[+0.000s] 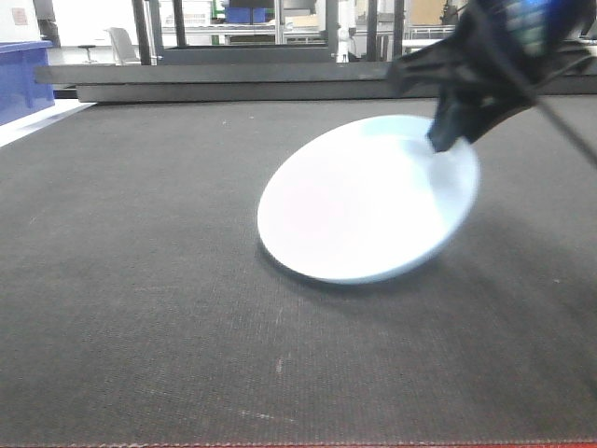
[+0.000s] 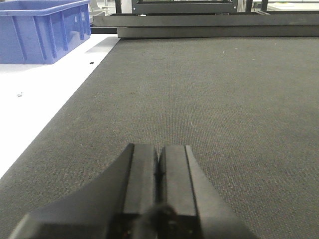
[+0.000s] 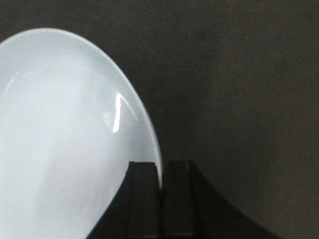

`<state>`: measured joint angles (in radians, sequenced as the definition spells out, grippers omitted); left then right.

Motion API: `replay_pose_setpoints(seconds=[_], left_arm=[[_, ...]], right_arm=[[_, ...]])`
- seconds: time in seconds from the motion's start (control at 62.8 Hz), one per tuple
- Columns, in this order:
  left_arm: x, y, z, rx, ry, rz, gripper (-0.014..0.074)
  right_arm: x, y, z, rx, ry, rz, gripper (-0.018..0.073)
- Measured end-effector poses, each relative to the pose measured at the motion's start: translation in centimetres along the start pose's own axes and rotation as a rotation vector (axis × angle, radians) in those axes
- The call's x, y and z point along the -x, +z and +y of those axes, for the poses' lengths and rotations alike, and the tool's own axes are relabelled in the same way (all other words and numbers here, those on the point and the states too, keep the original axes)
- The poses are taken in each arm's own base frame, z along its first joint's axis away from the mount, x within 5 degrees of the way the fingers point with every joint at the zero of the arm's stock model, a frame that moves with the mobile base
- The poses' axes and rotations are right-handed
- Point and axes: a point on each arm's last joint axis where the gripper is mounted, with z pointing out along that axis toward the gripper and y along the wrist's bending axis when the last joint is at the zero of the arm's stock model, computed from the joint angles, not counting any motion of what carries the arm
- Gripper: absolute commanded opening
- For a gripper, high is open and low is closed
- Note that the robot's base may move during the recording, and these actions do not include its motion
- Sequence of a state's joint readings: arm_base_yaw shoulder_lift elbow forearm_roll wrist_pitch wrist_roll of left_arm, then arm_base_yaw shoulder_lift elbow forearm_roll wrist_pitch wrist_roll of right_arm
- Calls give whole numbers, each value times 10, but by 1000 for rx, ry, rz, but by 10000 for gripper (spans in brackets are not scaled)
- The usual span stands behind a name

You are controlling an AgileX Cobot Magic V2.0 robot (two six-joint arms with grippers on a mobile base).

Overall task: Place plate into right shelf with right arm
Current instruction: 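Lift the white plate off the table with the right gripper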

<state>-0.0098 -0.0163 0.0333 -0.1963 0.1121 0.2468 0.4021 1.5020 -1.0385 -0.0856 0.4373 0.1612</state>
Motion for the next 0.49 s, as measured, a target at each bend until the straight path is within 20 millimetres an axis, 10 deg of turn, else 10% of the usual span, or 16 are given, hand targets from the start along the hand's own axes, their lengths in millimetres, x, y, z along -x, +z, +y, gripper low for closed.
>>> replay_pose_setpoints(seconds=[0.494], left_arm=[[0, 0, 0, 0, 0, 0, -47]], right_arm=[[-65, -145, -10, 44, 3, -444, 55]])
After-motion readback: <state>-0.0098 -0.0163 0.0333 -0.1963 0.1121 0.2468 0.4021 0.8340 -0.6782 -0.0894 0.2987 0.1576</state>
